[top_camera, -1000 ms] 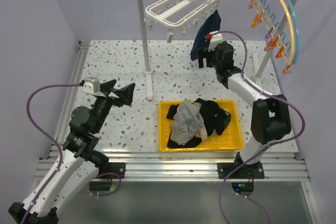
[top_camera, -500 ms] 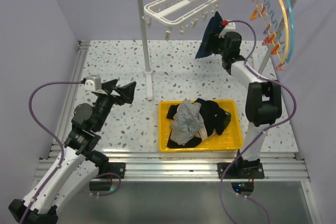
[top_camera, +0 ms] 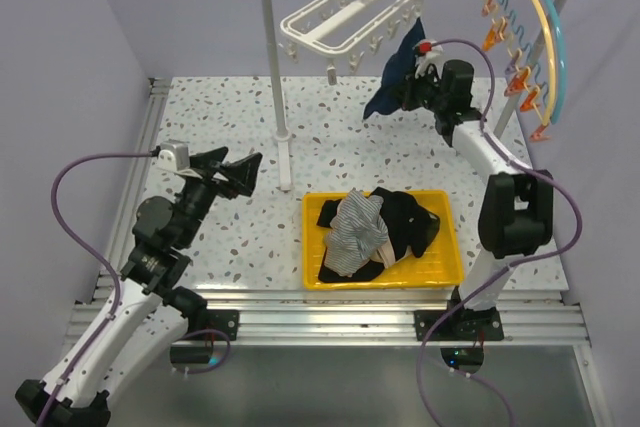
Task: Remove the underwear clipped to the hanger
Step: Remove the underwear from the hanger.
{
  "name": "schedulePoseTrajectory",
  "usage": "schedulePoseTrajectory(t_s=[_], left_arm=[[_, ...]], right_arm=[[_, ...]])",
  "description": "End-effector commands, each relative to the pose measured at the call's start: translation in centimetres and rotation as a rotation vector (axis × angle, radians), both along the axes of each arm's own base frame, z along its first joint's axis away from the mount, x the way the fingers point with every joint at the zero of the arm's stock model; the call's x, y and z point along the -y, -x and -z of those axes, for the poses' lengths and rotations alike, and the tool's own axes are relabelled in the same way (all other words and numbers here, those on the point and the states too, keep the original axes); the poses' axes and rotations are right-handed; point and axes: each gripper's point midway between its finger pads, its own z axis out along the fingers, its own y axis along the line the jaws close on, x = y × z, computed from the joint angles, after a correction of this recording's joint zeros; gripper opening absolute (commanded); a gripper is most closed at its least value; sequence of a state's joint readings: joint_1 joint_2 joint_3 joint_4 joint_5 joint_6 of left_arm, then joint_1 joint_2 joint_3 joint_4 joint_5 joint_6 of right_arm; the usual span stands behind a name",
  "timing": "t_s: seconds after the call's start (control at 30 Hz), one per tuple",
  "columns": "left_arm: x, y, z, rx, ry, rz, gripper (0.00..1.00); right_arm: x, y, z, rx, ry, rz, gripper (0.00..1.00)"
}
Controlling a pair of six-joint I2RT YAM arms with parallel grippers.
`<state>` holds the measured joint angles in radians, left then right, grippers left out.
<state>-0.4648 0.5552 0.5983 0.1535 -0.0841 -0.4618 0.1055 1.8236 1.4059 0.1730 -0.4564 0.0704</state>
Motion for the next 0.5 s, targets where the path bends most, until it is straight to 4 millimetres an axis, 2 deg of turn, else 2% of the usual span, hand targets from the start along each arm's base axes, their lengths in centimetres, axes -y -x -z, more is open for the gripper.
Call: schedulePoseTrajectory(t_s=[0.0, 0.17, 0.23, 0.27, 0.33, 0.47], left_arm=[[1.4, 0.1, -2.7, 0.080, 0.033, 0.074, 1.00], [3.6, 0.5, -4.3, 0.149, 0.011, 0.194, 1.00], [4.3, 0.3, -4.6, 0.158, 0.002, 0.225, 1.00], [4.5, 0.4, -4.9, 0.169, 0.002, 0.238, 1.00], [4.9, 0.3, -5.3, 0.177, -0.003, 0.254, 1.00], [5.3, 0.1, -5.7, 0.193, -0.008, 0.270, 1.00]], right_arm=[[-1.8, 6.5, -5.5, 0.070, 0.043, -0.262, 0.00], [-2.1, 12.6, -6.6, 0.071, 0.047, -0.371, 0.00], [-2.1, 15.1, -8.1, 0.115, 0.062, -0.395, 0.00], [-2.0, 16.1, -7.9, 0.115, 0.071, -0.404, 0.00], [-1.8, 17.6, -7.9, 0.105, 0.076, -0.406, 0.00], [-1.0, 20.6, -9.6, 0.157, 0.107, -0.380, 0.00]])
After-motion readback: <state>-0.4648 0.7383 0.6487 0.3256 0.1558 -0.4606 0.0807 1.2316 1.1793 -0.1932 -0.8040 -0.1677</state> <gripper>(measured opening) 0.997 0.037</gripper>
